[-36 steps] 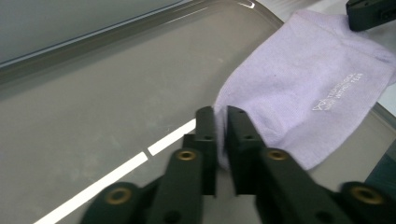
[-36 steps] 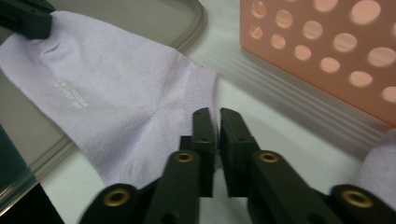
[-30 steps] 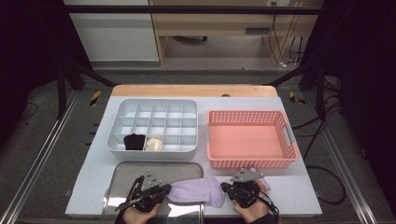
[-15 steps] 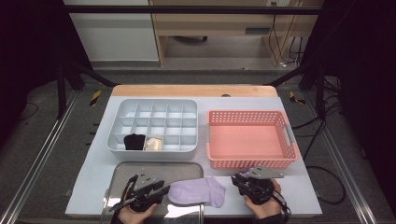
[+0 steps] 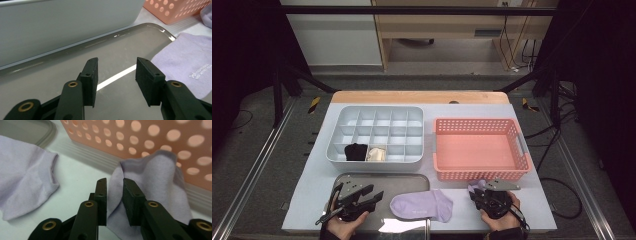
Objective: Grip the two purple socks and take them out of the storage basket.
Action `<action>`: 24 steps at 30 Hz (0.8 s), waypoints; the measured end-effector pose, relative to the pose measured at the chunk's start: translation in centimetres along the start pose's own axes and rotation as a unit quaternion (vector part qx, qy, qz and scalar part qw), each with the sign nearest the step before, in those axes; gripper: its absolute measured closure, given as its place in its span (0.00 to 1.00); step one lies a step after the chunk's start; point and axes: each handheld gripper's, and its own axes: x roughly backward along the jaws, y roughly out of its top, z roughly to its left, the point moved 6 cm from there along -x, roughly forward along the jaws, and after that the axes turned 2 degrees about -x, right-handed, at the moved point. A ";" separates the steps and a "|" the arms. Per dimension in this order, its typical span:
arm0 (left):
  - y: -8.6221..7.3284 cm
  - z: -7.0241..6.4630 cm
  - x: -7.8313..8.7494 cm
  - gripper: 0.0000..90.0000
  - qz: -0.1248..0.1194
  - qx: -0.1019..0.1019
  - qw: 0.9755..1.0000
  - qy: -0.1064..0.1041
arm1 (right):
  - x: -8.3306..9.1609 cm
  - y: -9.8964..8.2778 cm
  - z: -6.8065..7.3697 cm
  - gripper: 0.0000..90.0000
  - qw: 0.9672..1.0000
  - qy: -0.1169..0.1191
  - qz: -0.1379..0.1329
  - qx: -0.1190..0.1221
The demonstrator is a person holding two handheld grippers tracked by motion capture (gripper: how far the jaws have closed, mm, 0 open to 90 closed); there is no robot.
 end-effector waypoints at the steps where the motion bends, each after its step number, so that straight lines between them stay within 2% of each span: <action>1: 0.0 0.0 0.0 0.58 -0.003 0.001 1.000 0.001 | -0.1 -0.1 0.0 0.90 1.000 0.003 0.003 0.000; 2: 0.0 0.1 0.0 0.57 -0.003 0.002 1.000 0.001 | -0.1 -0.1 0.2 0.98 1.000 0.011 0.009 0.006; 5: 0.1 0.2 0.1 0.56 -0.005 0.005 1.000 0.001 | 0.1 0.2 0.4 0.98 1.000 0.011 0.007 0.007; 6: 0.1 0.2 0.1 0.54 -0.005 0.012 1.000 -0.002 | 0.6 0.8 0.7 0.98 1.000 0.015 -0.008 0.012; 7: 0.1 0.2 0.1 0.53 -0.005 0.012 1.000 -0.002 | 0.6 0.8 0.7 0.98 1.000 0.015 -0.008 0.012; 8: 0.1 0.4 0.1 0.52 -0.005 0.015 1.000 0.002 | 1.2 1.5 1.6 0.98 0.999 0.033 -0.028 0.016; 12: 0.1 0.4 0.2 0.52 -0.005 0.018 1.000 0.001 | 1.2 2.2 4.3 0.98 0.995 0.088 -0.043 0.026; 13: 0.1 0.4 0.2 0.52 -0.005 0.018 1.000 0.001 | 1.2 2.2 4.3 0.98 0.995 0.088 -0.043 0.026; 14: 0.1 0.5 0.2 0.52 -0.003 0.017 1.000 0.005 | 0.6 2.4 6.2 0.98 0.992 0.115 -0.038 0.041; 18: 0.1 0.5 0.2 0.52 0.000 0.018 1.000 0.005 | -0.8 2.5 8.5 0.98 0.988 0.141 -0.026 0.060; 22: 0.2 0.5 0.1 0.52 -0.002 0.019 1.000 0.006 | -2.1 2.2 9.7 0.97 0.986 0.150 -0.006 0.070; 24: 0.3 0.4 0.1 0.52 -0.003 0.020 1.000 0.005 | -2.3 2.2 10.0 0.95 0.985 0.157 -0.005 0.070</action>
